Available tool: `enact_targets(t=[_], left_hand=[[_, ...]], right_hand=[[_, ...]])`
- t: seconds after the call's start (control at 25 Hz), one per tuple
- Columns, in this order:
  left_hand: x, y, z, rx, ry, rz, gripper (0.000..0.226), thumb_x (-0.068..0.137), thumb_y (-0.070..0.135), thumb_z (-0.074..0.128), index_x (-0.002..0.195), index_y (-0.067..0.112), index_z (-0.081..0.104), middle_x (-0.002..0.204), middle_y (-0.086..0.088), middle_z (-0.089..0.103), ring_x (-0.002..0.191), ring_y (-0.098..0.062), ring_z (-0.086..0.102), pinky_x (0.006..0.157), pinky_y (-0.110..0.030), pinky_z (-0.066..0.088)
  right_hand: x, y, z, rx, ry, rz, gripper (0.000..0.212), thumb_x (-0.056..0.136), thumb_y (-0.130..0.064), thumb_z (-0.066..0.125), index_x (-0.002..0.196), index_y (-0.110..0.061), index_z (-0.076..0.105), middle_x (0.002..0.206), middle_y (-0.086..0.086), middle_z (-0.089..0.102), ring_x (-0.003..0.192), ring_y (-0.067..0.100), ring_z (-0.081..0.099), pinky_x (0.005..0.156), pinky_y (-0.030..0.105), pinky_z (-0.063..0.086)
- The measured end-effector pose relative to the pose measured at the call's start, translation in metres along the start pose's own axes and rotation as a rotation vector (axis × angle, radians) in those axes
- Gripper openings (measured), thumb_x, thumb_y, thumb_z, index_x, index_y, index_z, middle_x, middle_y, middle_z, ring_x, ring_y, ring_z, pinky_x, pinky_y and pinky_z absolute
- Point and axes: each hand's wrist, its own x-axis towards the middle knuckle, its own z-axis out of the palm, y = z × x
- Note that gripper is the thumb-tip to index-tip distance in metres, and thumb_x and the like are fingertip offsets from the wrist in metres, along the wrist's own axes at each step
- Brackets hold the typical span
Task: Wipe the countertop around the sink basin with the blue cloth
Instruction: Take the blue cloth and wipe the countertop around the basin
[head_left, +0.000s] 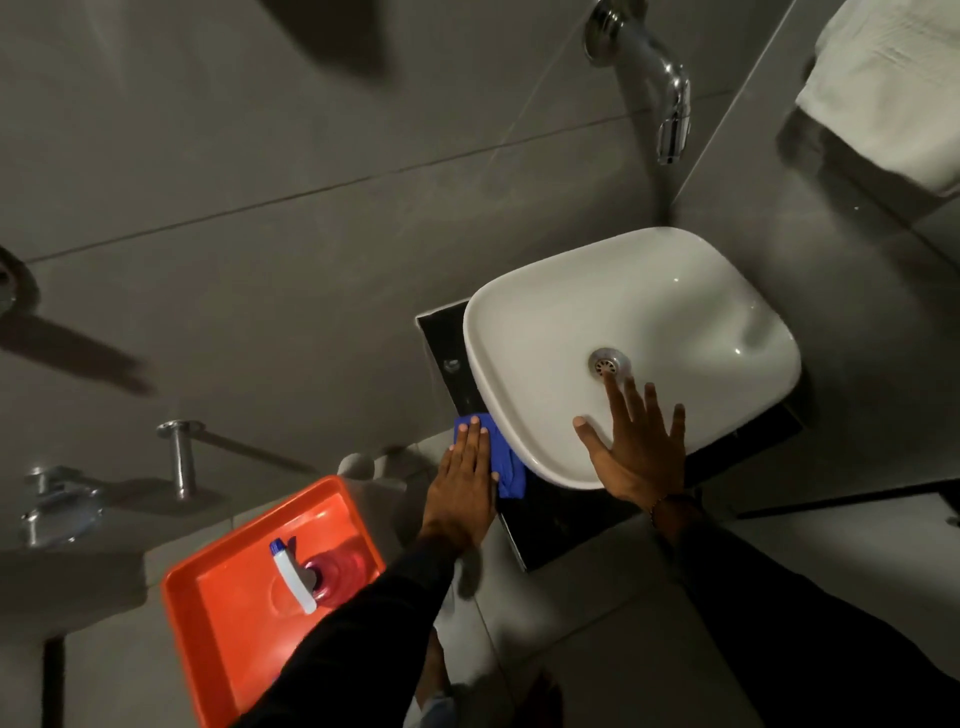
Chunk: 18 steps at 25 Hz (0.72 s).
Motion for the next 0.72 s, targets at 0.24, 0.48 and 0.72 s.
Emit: enact_targets(t=[0.24,0.48,0.72], left_hand=[[0.103,-0.060,-0.059,0.177,-0.031,0.027,0.063,0.110,0.030,0.022,0.161,0.000,0.000,0.172,-0.021,-0.006,0.162,-0.034,-0.003,0.132,-0.039,-0.001],[0.104,-0.057,-0.057,0.153,-0.033,0.010,0.064,0.109,0.026,0.024,0.160,-0.004,0.001,0.172,-0.023,-0.004,0.161,-0.038,-0.004,0.133,-0.043,-0.001],[0.124,-0.064,-0.070,0.201,-0.053,0.080,0.065,0.110,0.031,0.023,0.161,-0.001,0.001,0.172,-0.021,-0.004,0.162,-0.033,0.001,0.133,-0.040,0.001]], right_hand=[[0.002,0.002,0.009,-0.008,0.048,0.010,0.083,0.090,-0.077,0.026,0.156,-0.041,-0.010,0.169,0.000,0.009,0.157,0.027,0.006,0.125,0.060,0.004],[0.002,0.007,0.015,-0.023,0.075,-0.009,0.082,0.089,-0.078,0.024,0.156,-0.043,-0.009,0.169,-0.003,0.011,0.157,0.026,0.009,0.125,0.061,0.007],[0.004,0.010,0.017,-0.036,0.065,-0.003,0.083,0.088,-0.081,0.017,0.156,-0.042,-0.010,0.169,-0.002,0.012,0.157,0.026,0.009,0.124,0.061,0.008]])
